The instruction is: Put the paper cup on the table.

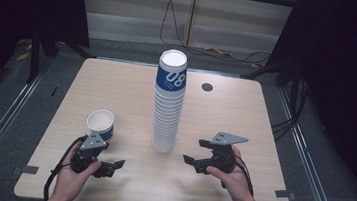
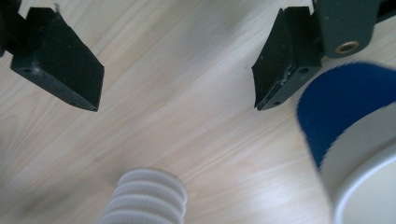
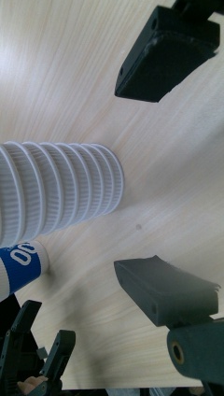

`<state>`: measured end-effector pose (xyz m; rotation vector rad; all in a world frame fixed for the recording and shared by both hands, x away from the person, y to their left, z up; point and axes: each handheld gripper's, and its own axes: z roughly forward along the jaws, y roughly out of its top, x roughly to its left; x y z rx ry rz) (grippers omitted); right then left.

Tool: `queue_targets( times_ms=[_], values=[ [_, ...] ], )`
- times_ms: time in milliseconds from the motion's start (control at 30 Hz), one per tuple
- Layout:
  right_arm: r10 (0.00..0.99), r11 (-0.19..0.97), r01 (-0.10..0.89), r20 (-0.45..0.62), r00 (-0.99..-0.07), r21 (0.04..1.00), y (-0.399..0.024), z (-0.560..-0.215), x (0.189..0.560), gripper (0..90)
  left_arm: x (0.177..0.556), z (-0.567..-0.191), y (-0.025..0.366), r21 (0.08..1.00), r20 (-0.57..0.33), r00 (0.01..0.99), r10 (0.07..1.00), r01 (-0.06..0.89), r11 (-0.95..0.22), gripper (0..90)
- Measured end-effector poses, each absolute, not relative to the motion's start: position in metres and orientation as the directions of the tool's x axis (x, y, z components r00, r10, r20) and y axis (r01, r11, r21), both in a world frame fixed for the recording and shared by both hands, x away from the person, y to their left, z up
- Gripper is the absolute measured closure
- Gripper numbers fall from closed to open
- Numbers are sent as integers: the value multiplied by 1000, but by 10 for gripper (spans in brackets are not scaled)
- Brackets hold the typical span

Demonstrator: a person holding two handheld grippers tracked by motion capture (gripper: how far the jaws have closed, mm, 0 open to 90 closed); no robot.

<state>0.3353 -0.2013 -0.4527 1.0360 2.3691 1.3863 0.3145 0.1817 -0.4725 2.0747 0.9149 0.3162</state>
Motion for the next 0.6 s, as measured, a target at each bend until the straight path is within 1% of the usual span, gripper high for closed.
queue_targets(
  times_ms=[133, 233, 300, 367, 433, 467, 533, 600],
  values=[
    [674, 314, 461, 147, -724, 830, -202, -454, 326, 141, 310, -472, 174, 802, -129, 693, 709, 493, -337, 162],
    [686, 321, 464, 136, -715, 826, -200, -456, 322, 142, 303, -470, 170, 809, -205, 703, 681, 513, -287, 159],
    [696, 325, 468, 127, -707, 822, -199, -459, 319, 142, 297, -473, 166, 817, -174, 709, 684, 492, -301, 157],
    [691, 334, 471, 127, -711, 816, -197, -462, 317, 141, 295, -477, 163, 822, -180, 727, 662, 481, -304, 157],
    [700, 333, 458, 109, -705, 824, -197, -462, 314, 141, 294, -480, 161, 837, -150, 738, 658, 450, -313, 157],
    [702, 326, 463, 117, -702, 824, -198, -462, 313, 141, 295, -482, 161, 836, -144, 746, 651, 444, -324, 156],
    [714, 323, 469, 113, -691, 822, -200, -465, 313, 140, 296, -485, 161, 833, -159, 755, 636, 449, -323, 156],
    [725, 318, 486, 121, -678, 814, -201, -470, 316, 141, 297, -488, 162, 828, -156, 760, 631, 450, -336, 156]
  ],
)
